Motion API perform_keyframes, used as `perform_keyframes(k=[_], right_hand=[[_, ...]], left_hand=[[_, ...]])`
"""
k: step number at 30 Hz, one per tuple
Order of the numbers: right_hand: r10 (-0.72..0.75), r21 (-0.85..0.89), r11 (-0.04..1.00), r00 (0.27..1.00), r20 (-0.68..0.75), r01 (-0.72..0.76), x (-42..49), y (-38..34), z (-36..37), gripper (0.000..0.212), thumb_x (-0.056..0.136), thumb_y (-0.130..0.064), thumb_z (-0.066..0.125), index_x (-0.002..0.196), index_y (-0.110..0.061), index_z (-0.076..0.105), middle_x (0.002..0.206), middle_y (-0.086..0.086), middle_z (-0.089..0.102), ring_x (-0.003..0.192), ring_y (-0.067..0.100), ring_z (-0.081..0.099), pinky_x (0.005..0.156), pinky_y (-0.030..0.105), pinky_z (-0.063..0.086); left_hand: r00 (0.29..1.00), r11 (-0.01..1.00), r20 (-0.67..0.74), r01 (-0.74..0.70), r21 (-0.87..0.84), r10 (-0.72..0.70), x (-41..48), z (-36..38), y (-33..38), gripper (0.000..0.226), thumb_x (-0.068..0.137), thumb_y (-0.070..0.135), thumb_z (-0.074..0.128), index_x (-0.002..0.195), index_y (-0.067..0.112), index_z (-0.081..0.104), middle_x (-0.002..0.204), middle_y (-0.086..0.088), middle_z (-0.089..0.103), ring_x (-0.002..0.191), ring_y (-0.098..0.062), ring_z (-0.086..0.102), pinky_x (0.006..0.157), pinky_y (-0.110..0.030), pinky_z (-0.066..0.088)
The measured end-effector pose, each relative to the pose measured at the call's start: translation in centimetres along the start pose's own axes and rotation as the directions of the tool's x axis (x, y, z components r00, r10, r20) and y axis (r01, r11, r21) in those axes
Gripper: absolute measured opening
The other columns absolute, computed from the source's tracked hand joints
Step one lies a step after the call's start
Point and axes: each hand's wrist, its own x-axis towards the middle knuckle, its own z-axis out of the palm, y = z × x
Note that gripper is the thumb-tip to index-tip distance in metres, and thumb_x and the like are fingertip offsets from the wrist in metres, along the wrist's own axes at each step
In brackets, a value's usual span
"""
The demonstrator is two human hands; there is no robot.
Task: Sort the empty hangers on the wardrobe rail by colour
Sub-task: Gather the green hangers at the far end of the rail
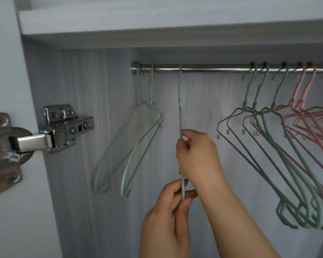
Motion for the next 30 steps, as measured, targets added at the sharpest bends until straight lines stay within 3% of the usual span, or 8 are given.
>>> perform_keyframes(k=[2, 8, 14, 19, 23, 26, 28, 30], right_hand=[[-0.010, -0.013, 1.000, 1.000, -0.007, 0.010, 0.1, 0.0, 0.5, 0.027, 0.089, -0.008, 0.042, 0.064, -0.008, 0.048, 0.049, -0.001, 0.041, 0.033, 0.008, 0.042, 0.043, 0.029, 0.047], [-0.061, -0.005, 0.998, 0.998, -0.005, 0.061, 1.0, -0.2, 2.0, 0.022, 0.089, -0.007, 0.040, 0.085, 0.000, 0.060, 0.058, 0.004, 0.051, 0.056, 0.025, 0.060, 0.057, 0.039, 0.056], [-0.006, -0.102, 0.995, 0.994, 0.112, 0.018, -0.2, -0.5, 1.0, 0.037, 0.095, -0.031, 0.037, 0.125, -0.009, 0.044, 0.105, 0.013, 0.063, 0.091, 0.031, 0.064, 0.083, 0.040, 0.053], [-0.317, -0.361, 0.898, 0.939, -0.133, 0.252, -3.2, -1.5, -7.8, 0.044, 0.091, -0.031, 0.048, 0.133, -0.018, 0.044, 0.134, 0.004, 0.042, 0.120, 0.019, 0.044, 0.093, 0.020, 0.033], [-0.006, -0.645, 0.764, 1.000, 0.027, 0.022, -2.0, 0.0, -12.0, 0.052, 0.091, -0.029, 0.048, 0.138, -0.011, 0.032, 0.142, 0.010, 0.035, 0.130, 0.027, 0.035, 0.103, 0.030, 0.031], [0.151, -0.760, 0.650, 0.977, 0.148, 0.015, -1.0, 1.0, -11.8, 0.056, 0.093, -0.025, 0.045, 0.139, -0.003, 0.021, 0.142, 0.015, 0.035, 0.128, 0.029, 0.038, 0.103, 0.031, 0.033], [0.242, -0.754, 0.655, 0.958, 0.156, -0.043, -0.4, 1.7, -11.6, 0.061, 0.094, -0.017, 0.044, 0.143, -0.002, 0.010, 0.144, 0.017, 0.035, 0.128, 0.030, 0.041, 0.101, 0.032, 0.037], [0.244, -0.679, 0.726, 0.964, 0.105, -0.110, 0.1, 2.2, -11.3, 0.048, 0.094, -0.013, 0.041, 0.137, 0.002, 0.024, 0.132, 0.021, 0.049, 0.116, 0.032, 0.052, 0.083, 0.034, 0.046]], left_hand=[[1.000, 1.000, -0.010, -0.001, -0.002, 0.001, 0.1, -0.2, -0.4, 0.030, 0.076, 0.024, 0.047, 0.100, 0.039, 0.059, 0.084, 0.035, 0.068, 0.088, 0.016, 0.060, 0.073, 0.005, 0.037], [0.997, 1.000, -0.075, 0.026, -0.017, -0.028, 0.9, -0.4, -1.5, 0.029, 0.086, 0.005, 0.055, 0.098, 0.031, 0.059, 0.079, 0.030, 0.070, 0.085, 0.012, 0.063, 0.070, 0.003, 0.038], [0.997, 1.000, -0.075, -0.002, 0.012, 0.003, 0.6, 0.0, -1.9, 0.020, 0.088, 0.012, 0.051, 0.099, 0.028, 0.058, 0.082, 0.032, 0.068, 0.083, 0.013, 0.062, 0.067, 0.002, 0.039], [0.981, 0.995, -0.187, -0.044, 0.088, 0.059, 0.2, 0.1, -2.2, 0.023, 0.081, 0.027, 0.042, 0.099, 0.038, 0.053, 0.090, 0.041, 0.062, 0.081, 0.024, 0.055, 0.069, 0.007, 0.035], [0.969, 0.994, -0.246, -0.010, 0.111, 0.037, -0.2, 1.0, -2.8, 0.043, 0.080, 0.026, 0.044, 0.119, 0.044, 0.040, 0.105, 0.042, 0.056, 0.101, 0.011, 0.055, 0.085, 0.003, 0.034], [0.921, 0.944, -0.328, -0.103, 0.313, 0.209, -0.4, 1.5, -1.6, 0.060, 0.076, 0.023, 0.055, 0.133, 0.019, 0.034, 0.127, 0.002, 0.051, 0.116, -0.019, 0.043, 0.100, -0.007, 0.022], [0.879, 0.898, -0.337, -0.196, 0.393, 0.339, -0.5, 2.2, -0.1, 0.056, 0.076, 0.028, 0.053, 0.127, 0.009, 0.040, 0.123, -0.003, 0.050, 0.107, -0.025, 0.044, 0.099, -0.007, 0.022], [0.899, 0.915, -0.246, -0.291, 0.280, 0.362, -1.1, 3.5, 1.3, 0.047, 0.081, 0.040, 0.049, 0.124, 0.021, 0.045, 0.117, 0.009, 0.051, 0.098, -0.015, 0.052, 0.089, -0.006, 0.033]])
